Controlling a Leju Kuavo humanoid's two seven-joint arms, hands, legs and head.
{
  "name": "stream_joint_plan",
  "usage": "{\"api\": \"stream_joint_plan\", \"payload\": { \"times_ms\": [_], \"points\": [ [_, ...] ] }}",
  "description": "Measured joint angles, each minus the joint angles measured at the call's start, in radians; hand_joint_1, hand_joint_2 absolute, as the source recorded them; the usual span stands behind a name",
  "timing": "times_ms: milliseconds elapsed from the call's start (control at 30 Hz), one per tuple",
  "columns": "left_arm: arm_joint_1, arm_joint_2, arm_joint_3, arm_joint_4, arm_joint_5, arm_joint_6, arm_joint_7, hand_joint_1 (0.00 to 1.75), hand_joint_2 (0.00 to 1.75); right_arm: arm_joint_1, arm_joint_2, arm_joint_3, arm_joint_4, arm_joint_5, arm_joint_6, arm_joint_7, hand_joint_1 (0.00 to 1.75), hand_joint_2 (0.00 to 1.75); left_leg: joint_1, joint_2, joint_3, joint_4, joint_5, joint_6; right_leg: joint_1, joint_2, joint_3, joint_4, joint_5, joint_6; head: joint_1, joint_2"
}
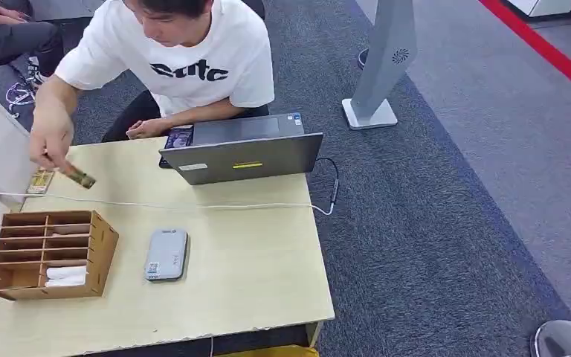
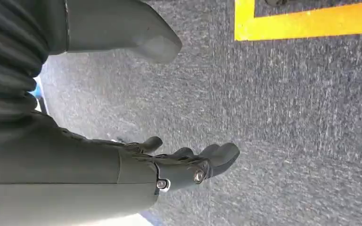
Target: Pass the card to the sensor for recognition and then transmit it.
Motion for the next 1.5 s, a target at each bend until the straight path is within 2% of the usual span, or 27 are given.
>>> {"api": "stream_joint_plan", "payload": {
  "times_ms": [167, 433, 533, 633, 800, 900, 1000, 1067, 1133, 1267, 1400, 1500],
  "points": [
    [-0.020, 0.006, 0.016, 0.065, 0.000, 0.004, 0.001, 0.00, 1.75, 0.000, 0.003, 0.001, -0.001, 0.002, 0.000, 0.000, 0.00, 1.75, -0.001, 0.000, 0.000, 0.000, 0.000, 0.000, 0.000, 0.000, 0.000, 0.000, 0.000, 0.000, 0.000, 0.000],
    [-0.036, 0.015, 0.022, 0.106, 0.000, 0.016, 0.001, 0.00, 1.75, 0.000, 0.005, 0.001, -0.001, 0.010, 0.002, 0.000, 0.00, 1.75, 0.000, 0.000, 0.000, 0.000, 0.000, 0.000, 0.000, 0.000, 0.000, 0.000, 0.000, 0.000, 0.001, 0.000],
    [-0.074, 0.029, 0.022, 0.161, 0.000, 0.044, -0.046, 0.00, 1.75, -0.001, 0.005, 0.002, -0.001, 0.028, 0.005, 0.000, 0.00, 1.75, 0.000, -0.002, 0.000, 0.000, 0.000, 0.000, 0.000, -0.002, 0.000, 0.000, 0.000, 0.000, 0.000, 0.000],
    [-0.122, 0.048, 0.017, 0.242, 0.000, 0.096, -0.035, 0.00, 1.75, -0.003, 0.005, 0.006, -0.001, 0.046, 0.013, 0.000, 0.00, 1.75, 0.001, -0.002, 0.000, 0.000, 0.001, -0.002, 0.001, -0.001, -0.001, 0.000, 0.001, -0.001, 0.000, 0.000],
    [-0.203, 0.102, -0.103, 0.372, 0.000, 0.147, 0.077, 0.00, 1.75, -0.005, 0.005, 0.013, -0.001, 0.075, 0.021, 0.000, 0.00, 1.75, 0.001, -0.002, 0.000, 0.000, 0.002, -0.002, 0.000, -0.002, 0.000, 0.000, 0.001, -0.001, 0.000, 0.000],
    [-0.244, 0.126, -0.192, 0.432, 0.000, 0.162, 0.111, 0.00, 1.75, -0.008, 0.005, 0.020, -0.001, 0.090, 0.023, 0.002, 0.00, 1.75, 0.001, -0.002, 0.000, 0.000, 0.003, -0.002, 0.000, -0.002, -0.001, 0.000, 0.003, -0.002, 0.000, 0.000],
    [-0.294, 0.130, -0.278, 0.487, 0.000, 0.161, 0.098, 0.00, 1.75, -0.010, 0.005, 0.022, -0.001, 0.101, 0.026, 0.006, 0.00, 1.75, 0.000, -0.002, 0.000, 0.001, 0.003, -0.002, 0.000, -0.002, -0.001, 0.000, 0.003, -0.002, 0.000, 0.000],
    [-0.312, 0.122, -0.332, 0.505, 0.000, 0.154, 0.067, 0.00, 1.75, -0.011, 0.005, 0.023, -0.001, 0.105, 0.029, 0.009, 0.00, 1.75, 0.000, -0.002, 0.000, 0.001, 0.003, -0.002, 0.000, -0.001, -0.001, 0.000, 0.004, -0.001, 0.000, 0.000],
    [-0.323, 0.096, -0.384, 0.505, 0.000, 0.120, 0.042, 0.00, 1.75, -0.011, 0.005, 0.023, -0.001, 0.108, 0.033, 0.014, 0.00, 1.75, -0.001, -0.002, 0.000, 0.001, 0.003, -0.001, 0.000, -0.001, -0.001, 0.000, 0.004, -0.001, 0.000, 0.000],
    [-0.325, 0.049, -0.489, 0.498, 0.000, 0.039, 0.042, 0.00, 1.75, -0.012, 0.005, 0.023, -0.002, 0.120, 0.036, 0.023, 0.00, 1.75, -0.001, -0.002, 0.000, 0.001, 0.003, -0.001, -0.001, -0.001, -0.001, 0.000, 0.004, -0.001, 0.000, 0.000],
    [-0.325, 0.020, -0.554, 0.486, 0.015, -0.012, 0.018, 0.00, 1.75, -0.011, 0.005, 0.023, -0.002, 0.132, 0.037, 0.021, 0.00, 1.75, -0.001, -0.002, 0.000, 0.001, 0.003, -0.001, -0.001, -0.001, -0.001, 0.000, 0.004, -0.001, 0.000, 0.000],
    [-0.325, 0.011, -0.575, 0.474, 0.033, -0.031, 0.007, 0.00, 1.75, -0.011, 0.004, 0.022, -0.002, 0.135, 0.037, 0.020, 0.00, 1.75, -0.001, -0.002, 0.000, 0.001, 0.003, -0.001, -0.001, -0.001, -0.001, 0.000, 0.004, -0.001, 0.000, 0.000]
  ]
}}
